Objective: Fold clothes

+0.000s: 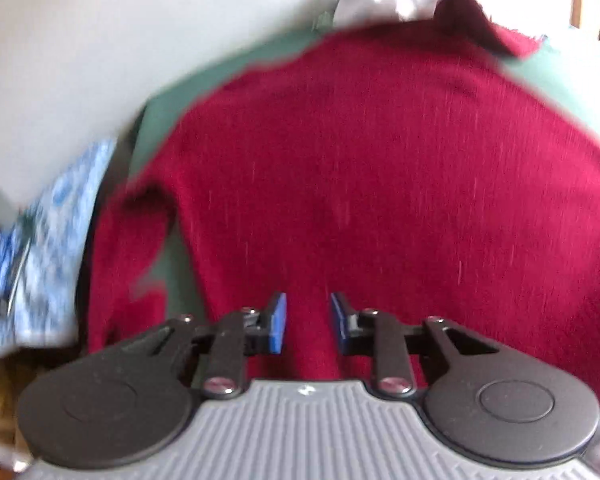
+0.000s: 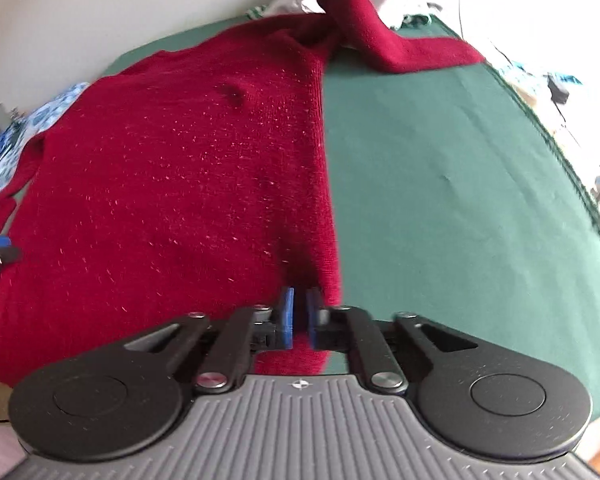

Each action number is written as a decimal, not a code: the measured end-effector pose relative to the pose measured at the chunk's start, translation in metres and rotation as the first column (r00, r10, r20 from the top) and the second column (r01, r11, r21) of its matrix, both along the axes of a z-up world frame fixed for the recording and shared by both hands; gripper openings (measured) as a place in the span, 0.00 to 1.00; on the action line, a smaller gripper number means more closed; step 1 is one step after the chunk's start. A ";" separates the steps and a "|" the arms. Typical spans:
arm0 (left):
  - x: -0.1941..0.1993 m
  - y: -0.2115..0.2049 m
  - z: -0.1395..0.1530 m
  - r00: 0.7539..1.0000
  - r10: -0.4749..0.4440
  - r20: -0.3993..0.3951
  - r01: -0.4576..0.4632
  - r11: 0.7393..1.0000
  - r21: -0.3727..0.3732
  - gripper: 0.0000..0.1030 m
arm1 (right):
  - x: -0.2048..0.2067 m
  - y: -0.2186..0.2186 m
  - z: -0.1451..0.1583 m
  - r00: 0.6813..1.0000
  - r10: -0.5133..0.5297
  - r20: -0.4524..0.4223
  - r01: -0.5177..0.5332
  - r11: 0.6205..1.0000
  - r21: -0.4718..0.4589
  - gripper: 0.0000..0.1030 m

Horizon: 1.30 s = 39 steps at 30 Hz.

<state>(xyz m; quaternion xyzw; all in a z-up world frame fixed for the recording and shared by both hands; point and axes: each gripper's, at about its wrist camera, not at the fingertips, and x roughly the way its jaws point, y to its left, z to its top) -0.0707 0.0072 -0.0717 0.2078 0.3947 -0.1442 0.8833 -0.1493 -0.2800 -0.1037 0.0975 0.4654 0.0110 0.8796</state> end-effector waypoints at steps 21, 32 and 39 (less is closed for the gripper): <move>0.125 -0.133 0.078 0.985 0.008 0.171 -0.003 1.000 -0.031 0.63 | 0.244 -0.216 -0.003 0.907 -0.415 0.072 0.416 0.909 0.002 0.52; 0.122 -0.205 0.043 0.989 -0.030 0.147 0.026 0.999 0.025 0.84 | 0.287 -0.261 -0.033 0.823 -0.536 0.188 0.523 0.844 0.118 0.09; 0.128 -0.210 0.020 0.995 0.073 0.074 -0.070 0.996 -0.049 0.81 | 0.270 -0.260 0.011 0.798 -0.504 0.331 0.485 0.863 0.144 0.06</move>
